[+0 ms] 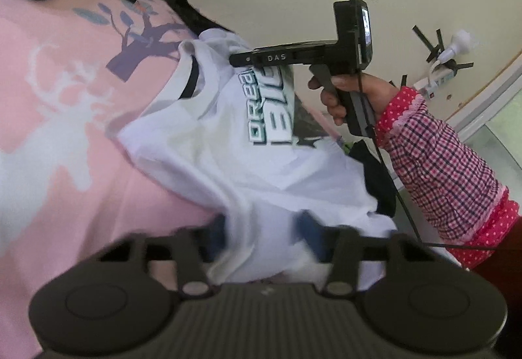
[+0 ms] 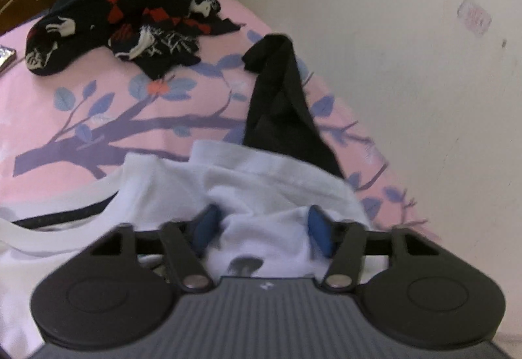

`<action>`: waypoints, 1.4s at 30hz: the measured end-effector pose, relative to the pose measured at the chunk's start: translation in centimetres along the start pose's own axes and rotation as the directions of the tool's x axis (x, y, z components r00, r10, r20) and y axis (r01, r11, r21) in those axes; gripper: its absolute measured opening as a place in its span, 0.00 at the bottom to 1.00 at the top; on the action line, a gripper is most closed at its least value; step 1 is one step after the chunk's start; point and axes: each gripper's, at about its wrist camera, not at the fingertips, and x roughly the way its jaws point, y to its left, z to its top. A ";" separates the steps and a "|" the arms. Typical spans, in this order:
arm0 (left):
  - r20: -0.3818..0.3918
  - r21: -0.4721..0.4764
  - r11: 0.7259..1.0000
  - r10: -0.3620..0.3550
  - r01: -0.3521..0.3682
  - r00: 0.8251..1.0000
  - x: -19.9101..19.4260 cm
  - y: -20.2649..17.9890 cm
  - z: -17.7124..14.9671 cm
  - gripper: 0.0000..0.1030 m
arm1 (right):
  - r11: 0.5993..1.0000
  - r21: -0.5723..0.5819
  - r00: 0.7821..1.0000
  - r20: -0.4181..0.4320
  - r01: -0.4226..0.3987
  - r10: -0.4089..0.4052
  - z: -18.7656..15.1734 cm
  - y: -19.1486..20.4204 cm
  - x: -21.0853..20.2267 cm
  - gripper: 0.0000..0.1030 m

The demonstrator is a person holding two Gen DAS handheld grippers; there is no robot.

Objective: Fold small clothes

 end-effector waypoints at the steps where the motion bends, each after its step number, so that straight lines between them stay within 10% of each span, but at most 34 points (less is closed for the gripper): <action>1: -0.006 -0.010 1.000 -0.003 0.003 1.000 0.1 0.3 -0.1 0.19 | 1.000 -0.004 1.000 0.006 0.002 -0.002 -0.3 0.3 -0.2 0.23; 4: 0.000 -0.021 1.000 -0.003 0.003 1.000 0.1 0.8 -0.3 0.13 | 0.999 -0.047 0.999 0.047 0.008 -0.006 -0.7 1.4 -2.0 0.04; 12: 0.049 0.055 0.998 0.028 -0.031 0.998 -1.1 -0.6 -0.3 0.10 | 0.977 -0.073 0.951 0.256 0.201 -0.176 -2.3 2.6 -7.4 0.00; 18: 0.118 0.136 0.989 0.034 -0.050 0.992 -2.6 -2.7 0.4 0.09 | 0.947 0.083 0.835 0.452 0.311 -0.314 -4.6 2.1 -14.8 0.00; 34: 0.296 0.395 0.917 -0.059 -0.065 0.953 -3.8 -12.8 5.3 0.05 | 0.795 0.428 0.431 0.676 0.431 -0.597 -9.0 1.1 -34.8 0.00; 39: 0.311 0.461 0.886 -0.115 -0.044 0.943 -4.0 -15.6 5.9 0.06 | 0.744 0.494 0.349 0.669 0.451 -0.656 -10.5 1.1 -39.0 0.00; 42: 0.279 0.483 0.876 -0.131 -0.021 0.951 -2.9 -16.2 4.9 0.15 | 0.725 0.520 0.335 0.654 0.451 -0.678 -12.0 1.2 -40.1 0.00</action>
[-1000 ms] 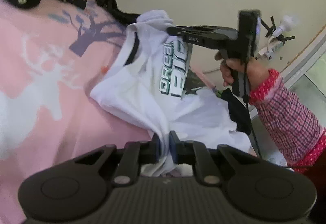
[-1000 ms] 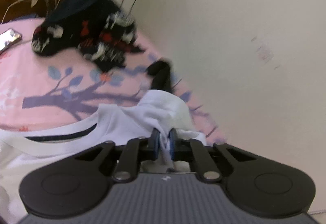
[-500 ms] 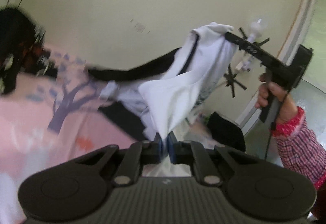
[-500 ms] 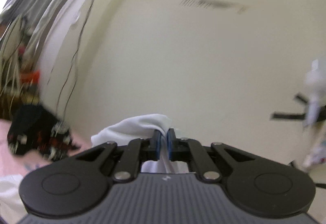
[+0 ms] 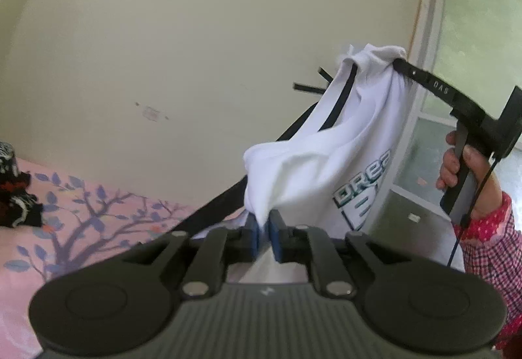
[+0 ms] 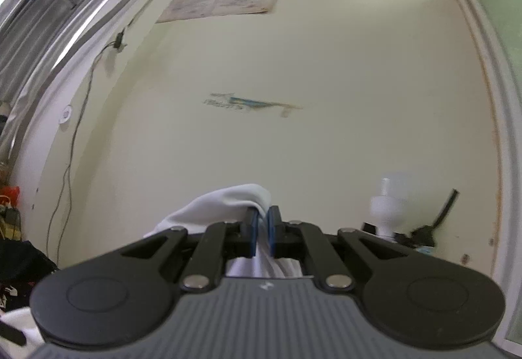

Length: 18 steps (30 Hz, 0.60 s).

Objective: Fold small clothes

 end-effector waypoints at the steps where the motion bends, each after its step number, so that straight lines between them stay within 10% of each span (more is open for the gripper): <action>1: -0.017 0.007 1.000 -0.012 0.012 1.000 0.3 -0.2 -0.6 0.21 | 1.000 -0.003 1.000 -0.005 0.012 -0.012 -0.2 -0.3 -0.5 0.00; 3: -0.054 0.012 0.999 -0.032 0.033 0.998 1.3 -0.6 -2.1 0.57 | 0.999 -0.008 0.999 -0.020 0.034 -0.034 -0.7 -0.8 -1.3 0.00; 5: -0.099 0.011 0.998 -0.053 0.055 0.994 2.5 -0.9 -3.7 0.69 | 0.999 -0.006 0.998 -0.037 0.051 -0.051 -1.1 -1.3 -2.3 0.00; 14: -0.287 -0.030 0.991 -0.130 0.127 0.949 7.7 -1.7 -7.6 0.74 | 0.993 0.016 0.991 -0.067 0.115 -0.114 -2.4 -3.6 -5.1 0.00; 18: -0.321 -0.062 0.975 -0.220 0.212 0.921 9.0 -1.7 -7.9 1.00 | 0.991 0.030 0.990 -0.059 0.127 -0.125 -2.2 -4.5 -5.8 0.00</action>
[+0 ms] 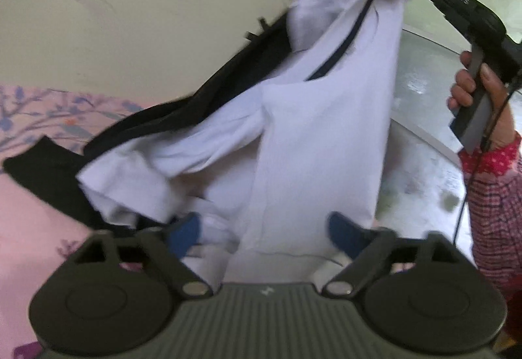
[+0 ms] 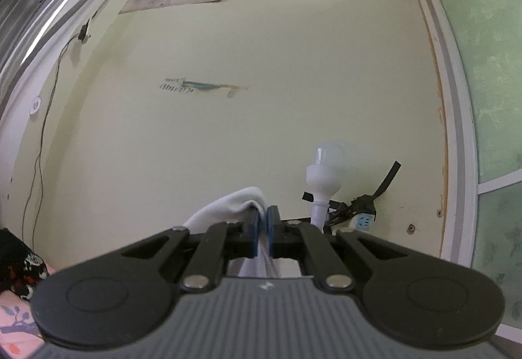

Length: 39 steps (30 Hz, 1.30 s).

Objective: Fold small clothes

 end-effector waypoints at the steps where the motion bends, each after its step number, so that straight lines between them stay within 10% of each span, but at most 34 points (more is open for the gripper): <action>1: -0.010 -0.006 1.000 -0.021 0.021 1.000 0.4 0.1 -0.2 1.00 | 1.000 0.006 1.000 -0.005 -0.002 0.002 0.0 -0.2 0.0 0.00; 7: -0.127 -0.093 0.993 -0.082 0.070 0.988 2.9 1.5 -1.5 0.97 | 1.000 0.000 0.998 -0.065 0.000 0.000 -2.1 -0.7 -0.2 0.00; 13: -0.174 0.037 0.997 -0.066 0.074 0.983 2.9 -0.5 -2.1 0.14 | 0.998 0.030 0.993 -0.110 0.052 -0.048 -3.6 -2.8 -0.3 0.00; 22: 0.129 0.171 0.976 0.118 -0.139 0.985 -6.1 -2.1 1.9 0.08 | 0.994 0.077 0.997 0.013 0.078 -0.079 -0.5 -4.5 -1.5 0.00; 28: 0.462 0.190 0.920 0.225 -0.343 0.858 -16.5 -4.8 9.0 0.08 | 0.993 0.116 0.986 0.156 0.034 -0.052 5.3 -4.3 -2.8 0.00; 34: 0.728 0.157 0.849 0.246 -0.505 0.640 -25.5 -9.8 14.8 0.08 | 0.992 0.122 0.944 0.323 0.023 -0.061 13.5 -4.1 -4.9 0.00; 39: 0.736 0.143 0.848 0.254 -0.511 0.627 -27.5 -11.3 17.7 0.08 | 0.983 0.160 0.962 0.268 -0.089 0.043 17.4 -5.3 -4.7 0.00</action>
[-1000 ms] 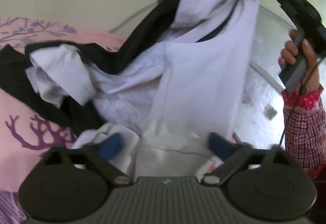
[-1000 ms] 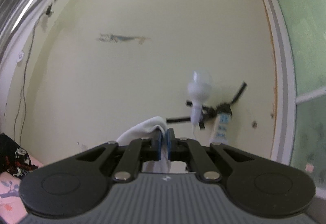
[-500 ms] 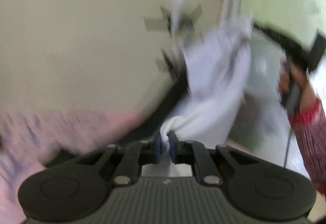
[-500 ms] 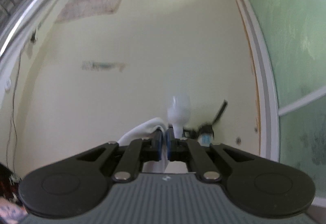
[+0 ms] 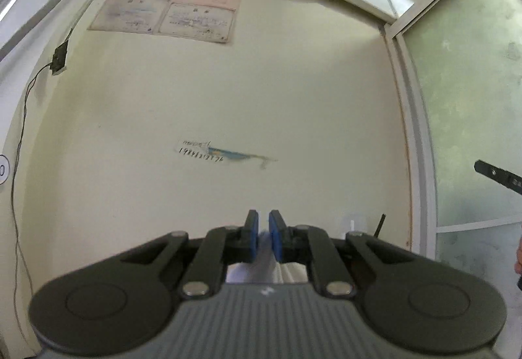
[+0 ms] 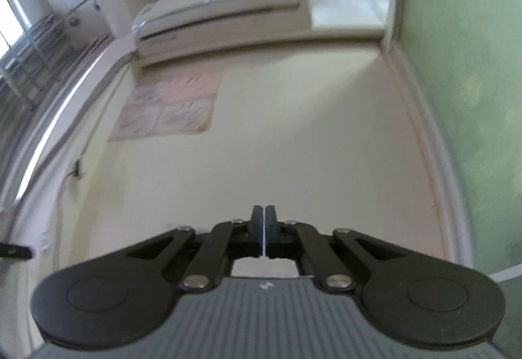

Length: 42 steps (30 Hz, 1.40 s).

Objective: Fold small clothes

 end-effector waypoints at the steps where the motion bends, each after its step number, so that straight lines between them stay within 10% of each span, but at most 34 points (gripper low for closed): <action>1: -0.027 0.002 1.000 -0.001 0.001 1.000 0.8 -0.3 -1.0 0.08 | 0.999 0.014 0.999 -0.042 -0.032 0.033 -0.7 -0.1 0.2 0.00; 4: -0.129 0.021 0.999 0.035 -0.032 0.991 0.0 -0.6 -6.0 0.09 | 0.986 0.050 0.964 -0.207 -0.159 0.166 -5.9 0.0 -0.5 0.06; 5: -0.162 0.044 0.997 0.075 -0.068 0.984 -0.3 -0.5 -8.6 0.09 | 0.978 0.069 0.941 -0.267 -0.197 0.208 -8.4 0.1 -1.0 0.22; 6: -0.199 0.063 0.993 0.111 -0.100 0.974 -0.3 -0.2 -11.2 0.09 | 0.963 0.106 0.903 -0.337 -0.247 0.268 -11.7 0.4 -1.9 0.63; 7: -0.242 0.060 0.992 0.127 -0.116 0.962 -0.7 -0.2 -13.7 0.09 | 0.951 0.139 0.872 -0.381 -0.276 0.308 -14.5 0.6 -2.8 0.72; 9: -0.324 0.004 0.994 0.104 -0.109 0.940 -1.5 1.1 -17.9 0.09 | 0.927 0.191 0.790 -0.485 -0.323 0.375 -20.4 1.6 -4.9 0.72; 12: -0.381 -0.053 0.991 0.095 -0.125 0.919 -3.8 2.3 -22.0 0.09 | 0.894 0.283 0.605 -0.661 -0.347 0.444 -28.0 3.9 -7.1 0.72; 17: -0.385 -0.105 0.985 0.084 -0.134 0.919 -7.1 3.6 -23.2 0.09 | 0.782 0.463 0.346 -0.715 -0.417 0.608 -33.2 7.1 -8.7 0.72; 23: -0.387 -0.138 0.980 0.081 -0.144 0.918 -8.7 3.9 -23.7 0.09 | 0.730 0.483 0.172 -0.765 -0.483 0.620 -36.6 11.2 -9.2 0.61; 27: -0.383 -0.149 0.978 0.079 -0.146 0.920 -8.9 4.2 -23.8 0.09 | 0.727 0.522 0.104 -0.777 -0.447 0.621 -38.5 11.9 -8.1 0.32; 31: -0.391 -0.163 0.979 0.053 -0.126 0.919 -8.9 4.1 -24.2 0.09 | 0.742 0.488 0.125 -0.792 -0.460 0.598 -38.3 12.3 -8.1 0.02; 36: -0.447 -0.198 0.977 -0.016 -0.082 0.894 -8.0 2.9 -26.7 0.09 | 0.809 0.342 0.319 -0.791 -0.478 0.523 -35.1 10.7 -7.5 0.00; 42: -0.525 -0.217 0.974 -0.060 -0.065 0.849 -7.1 1.9 -30.0 0.09 | 0.918 0.309 0.550 -0.735 -0.249 0.397 -32.0 3.6 -5.3 0.00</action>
